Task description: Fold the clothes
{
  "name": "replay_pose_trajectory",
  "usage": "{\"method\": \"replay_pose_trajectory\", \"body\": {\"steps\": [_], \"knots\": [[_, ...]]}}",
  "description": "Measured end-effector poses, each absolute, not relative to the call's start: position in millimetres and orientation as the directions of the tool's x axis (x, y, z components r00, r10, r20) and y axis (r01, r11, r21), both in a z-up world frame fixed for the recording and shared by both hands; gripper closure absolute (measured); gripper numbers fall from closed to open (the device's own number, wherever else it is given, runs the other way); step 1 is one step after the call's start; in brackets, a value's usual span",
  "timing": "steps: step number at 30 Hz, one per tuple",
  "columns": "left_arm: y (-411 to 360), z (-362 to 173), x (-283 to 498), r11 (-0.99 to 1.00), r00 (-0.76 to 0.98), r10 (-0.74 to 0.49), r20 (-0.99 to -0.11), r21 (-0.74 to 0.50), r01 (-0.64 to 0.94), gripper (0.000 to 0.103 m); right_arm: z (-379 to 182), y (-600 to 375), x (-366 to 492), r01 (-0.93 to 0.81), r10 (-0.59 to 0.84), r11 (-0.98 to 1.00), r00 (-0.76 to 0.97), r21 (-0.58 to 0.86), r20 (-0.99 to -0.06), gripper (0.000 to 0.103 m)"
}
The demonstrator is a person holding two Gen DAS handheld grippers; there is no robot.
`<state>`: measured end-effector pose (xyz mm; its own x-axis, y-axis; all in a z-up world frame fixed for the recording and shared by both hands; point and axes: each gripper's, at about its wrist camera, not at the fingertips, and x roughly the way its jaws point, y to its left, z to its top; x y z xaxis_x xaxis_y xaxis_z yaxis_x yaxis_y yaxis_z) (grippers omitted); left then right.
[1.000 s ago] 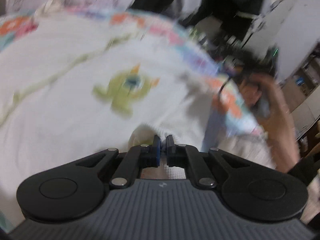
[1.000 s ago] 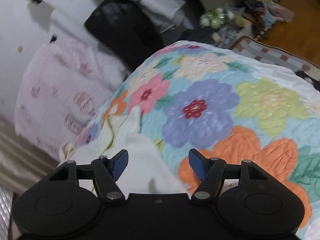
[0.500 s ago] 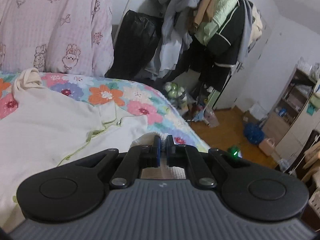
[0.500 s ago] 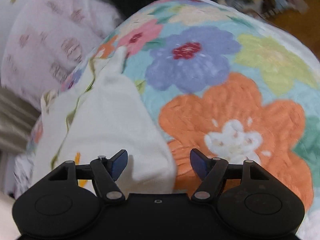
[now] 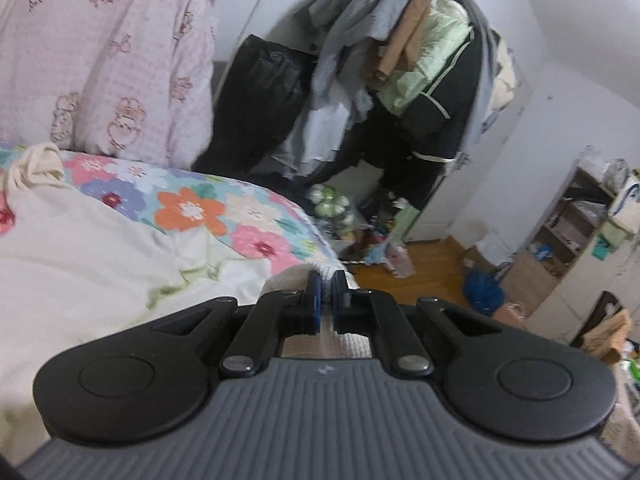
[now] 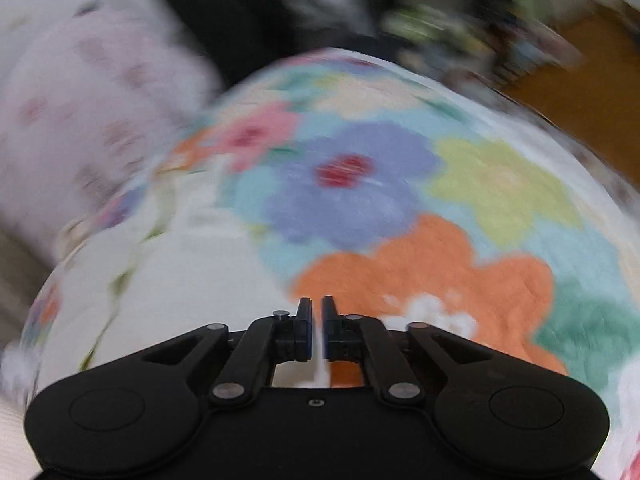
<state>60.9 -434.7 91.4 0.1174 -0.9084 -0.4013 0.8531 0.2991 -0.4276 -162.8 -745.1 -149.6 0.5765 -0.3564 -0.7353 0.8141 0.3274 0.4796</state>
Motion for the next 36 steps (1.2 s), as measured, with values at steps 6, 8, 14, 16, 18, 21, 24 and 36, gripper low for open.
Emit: {"method": "replay_pose_trajectory", "body": {"steps": [6,8,14,16,18,21,24,36], "knots": [[-485.6,85.7,131.4,0.429,0.243,-0.855,-0.458,-0.361,0.828,0.099,-150.9,-761.2,-177.2,0.695,-0.361,0.161,0.702,0.701,-0.613,0.078],[-502.8,77.7,162.9,0.451,0.25,-0.851,-0.461,-0.402,0.797,0.099,-147.5,-761.8,-181.6,0.646,-0.356,0.187,0.747,0.74,-0.562,0.059],[-549.1,30.7,252.1,0.568,0.349,-0.81,-0.472,-0.479,0.67,0.099,-150.2,-760.8,-160.6,0.635,-0.245,0.283,0.772,0.719,-0.586,0.052],[-567.9,5.4,282.9,0.611,0.336,-0.778,-0.53,-0.516,0.601,0.098,-148.4,-756.8,-149.8,0.663,-0.224,0.316,0.747,0.678,-0.626,0.05],[-581.0,-25.8,308.3,0.664,0.316,-0.732,-0.604,-0.531,0.526,0.098,-153.0,-754.9,-138.7,0.669,-0.194,0.358,0.736,0.651,-0.649,0.049],[-589.9,-65.5,333.1,0.719,0.284,-0.678,-0.678,-0.532,0.447,0.098,-159.7,-753.0,-126.0,0.682,-0.165,0.401,0.711,0.612,-0.684,0.048],[-579.2,-80.8,341.3,0.719,0.301,-0.685,-0.664,-0.549,0.425,0.097,-165.8,-753.6,-118.5,0.694,-0.165,0.405,0.696,0.596,-0.698,0.045],[-505.7,-75.2,244.2,0.605,0.168,-0.757,-0.632,-0.58,0.546,0.076,-133.9,-730.0,-109.1,0.73,-0.331,0.525,0.648,0.436,-0.686,0.098]]}}
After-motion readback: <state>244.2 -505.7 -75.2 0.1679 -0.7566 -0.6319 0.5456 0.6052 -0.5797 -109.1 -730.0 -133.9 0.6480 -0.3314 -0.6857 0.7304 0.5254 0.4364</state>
